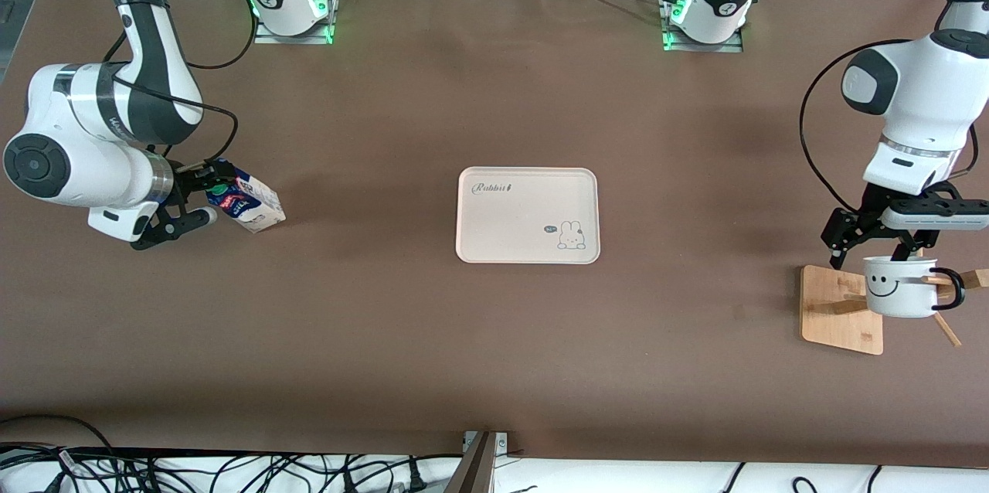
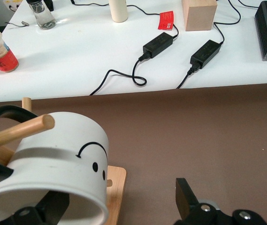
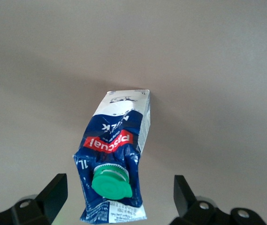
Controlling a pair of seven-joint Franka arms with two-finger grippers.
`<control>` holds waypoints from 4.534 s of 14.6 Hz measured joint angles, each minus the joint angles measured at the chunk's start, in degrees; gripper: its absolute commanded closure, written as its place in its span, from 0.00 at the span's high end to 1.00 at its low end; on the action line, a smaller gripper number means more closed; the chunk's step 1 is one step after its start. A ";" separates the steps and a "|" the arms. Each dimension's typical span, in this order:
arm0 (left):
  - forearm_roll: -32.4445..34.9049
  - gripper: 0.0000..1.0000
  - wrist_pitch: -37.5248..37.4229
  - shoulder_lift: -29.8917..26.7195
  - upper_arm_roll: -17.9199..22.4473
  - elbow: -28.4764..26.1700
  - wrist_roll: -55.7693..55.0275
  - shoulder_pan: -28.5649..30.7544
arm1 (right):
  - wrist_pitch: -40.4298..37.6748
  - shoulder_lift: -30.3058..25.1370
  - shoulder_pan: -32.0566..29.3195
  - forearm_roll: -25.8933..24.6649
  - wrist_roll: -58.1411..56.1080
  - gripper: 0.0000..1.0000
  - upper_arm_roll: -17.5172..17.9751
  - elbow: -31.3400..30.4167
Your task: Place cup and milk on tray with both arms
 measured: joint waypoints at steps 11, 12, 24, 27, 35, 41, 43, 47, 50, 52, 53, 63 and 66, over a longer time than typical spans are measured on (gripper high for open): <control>0.02 0.68 2.75 3.67 -0.10 1.00 0.17 -0.13 | 1.01 -2.50 0.11 -0.23 -1.98 1.00 0.29 -4.14; 0.04 0.56 2.77 3.67 -0.10 1.02 0.53 -0.13 | 1.51 -2.50 0.11 -0.32 -2.45 1.00 0.24 -4.55; 0.12 0.34 3.11 3.69 0.25 1.44 3.91 0.08 | 7.22 -2.50 -0.12 -0.45 -4.15 1.00 -0.93 -8.51; 0.13 0.25 3.11 3.72 0.19 1.44 4.00 0.05 | 7.90 -2.51 -0.17 -0.45 -4.39 1.00 -1.09 -8.84; 0.13 0.00 3.46 3.65 0.37 1.52 4.26 0.20 | 9.39 -2.42 -0.09 0.59 -4.35 0.99 -0.89 -8.14; 0.19 0.00 3.56 3.64 0.28 1.89 4.49 0.17 | 9.39 -1.97 -0.06 1.53 -4.35 0.42 -0.82 -7.20; 0.28 0.00 3.58 3.56 0.08 2.64 5.50 0.00 | 9.38 -1.80 -0.06 1.58 -4.35 0.41 -0.81 -7.20; 0.29 0.00 3.39 3.26 -0.69 3.27 6.31 -0.36 | 9.35 -1.64 -0.06 1.61 -4.35 0.41 -0.81 -7.19; 0.31 0.00 3.39 3.00 -1.18 3.27 6.40 -0.90 | 9.36 -1.68 -0.07 1.61 -4.34 0.41 -0.82 -6.98; 0.33 0.00 3.42 2.73 -2.44 3.43 6.40 -1.30 | 9.36 -2.34 -0.07 1.61 -4.34 0.41 -0.81 -6.49; 0.33 0.00 3.42 2.77 -3.13 3.67 6.40 -1.53 | 9.35 -3.02 -0.07 1.84 -4.34 0.41 -0.82 -6.15; 0.48 0.00 -27.26 2.83 -8.91 13.13 6.46 -6.31 | 1.86 -6.39 4.64 13.13 8.00 0.41 -0.40 4.97; 0.48 0.00 -38.48 3.21 -10.19 16.89 6.26 -9.52 | 1.87 -5.82 11.13 12.76 16.10 0.41 -0.21 6.39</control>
